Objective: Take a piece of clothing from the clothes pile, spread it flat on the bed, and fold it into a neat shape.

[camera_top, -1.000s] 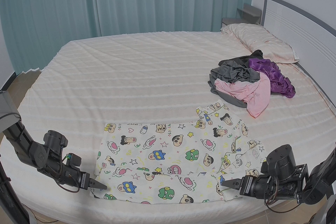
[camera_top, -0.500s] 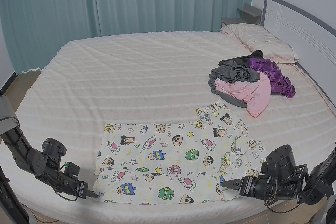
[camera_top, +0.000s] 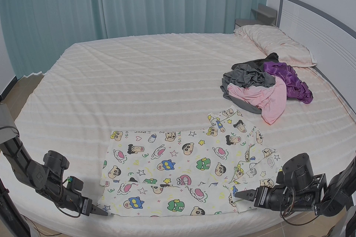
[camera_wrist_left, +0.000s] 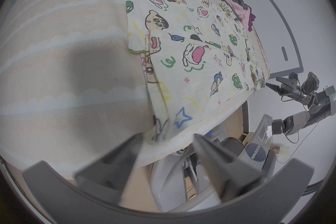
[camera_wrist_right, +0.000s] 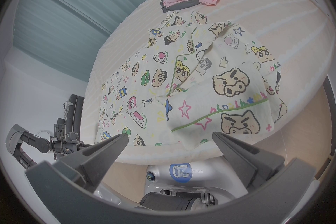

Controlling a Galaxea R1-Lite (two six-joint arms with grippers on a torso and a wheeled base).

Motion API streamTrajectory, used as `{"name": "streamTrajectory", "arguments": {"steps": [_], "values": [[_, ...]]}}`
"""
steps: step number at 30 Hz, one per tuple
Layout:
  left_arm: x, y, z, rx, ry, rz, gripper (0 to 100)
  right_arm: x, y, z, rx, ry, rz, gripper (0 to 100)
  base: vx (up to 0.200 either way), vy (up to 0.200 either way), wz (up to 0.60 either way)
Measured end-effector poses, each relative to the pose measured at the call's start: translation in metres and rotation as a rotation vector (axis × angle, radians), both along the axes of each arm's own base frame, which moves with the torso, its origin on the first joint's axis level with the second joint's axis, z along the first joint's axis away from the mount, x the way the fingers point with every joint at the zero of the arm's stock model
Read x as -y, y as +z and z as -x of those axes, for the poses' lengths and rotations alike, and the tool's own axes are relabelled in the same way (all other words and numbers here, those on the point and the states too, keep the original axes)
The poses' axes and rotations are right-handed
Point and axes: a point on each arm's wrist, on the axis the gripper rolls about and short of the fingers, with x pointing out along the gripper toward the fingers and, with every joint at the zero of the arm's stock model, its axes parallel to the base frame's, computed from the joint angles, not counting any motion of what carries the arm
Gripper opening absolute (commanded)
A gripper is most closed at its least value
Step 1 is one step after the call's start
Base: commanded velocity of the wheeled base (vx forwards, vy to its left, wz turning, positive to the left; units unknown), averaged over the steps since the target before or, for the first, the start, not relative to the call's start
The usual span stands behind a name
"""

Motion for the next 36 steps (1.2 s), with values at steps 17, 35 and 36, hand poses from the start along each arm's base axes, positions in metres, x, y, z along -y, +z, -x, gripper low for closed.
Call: {"name": "streamTrajectory", "arguments": {"steps": [17,35,36], "values": [[0.001,0.043,-0.029,0.2,0.072,0.089,100,0.0,0.005,0.001,0.024,0.001,-0.013,100,0.0,0.0,0.0],[0.019,0.0,-0.079,0.198,0.092,0.115,100,0.0,0.004,0.001,0.022,0.0,-0.012,100,0.0,0.0,0.0],[0.019,-0.002,-0.079,0.194,0.092,0.114,0,0.0,0.004,0.001,0.021,0.0,-0.012,100,0.0,0.0,0.0]]}}
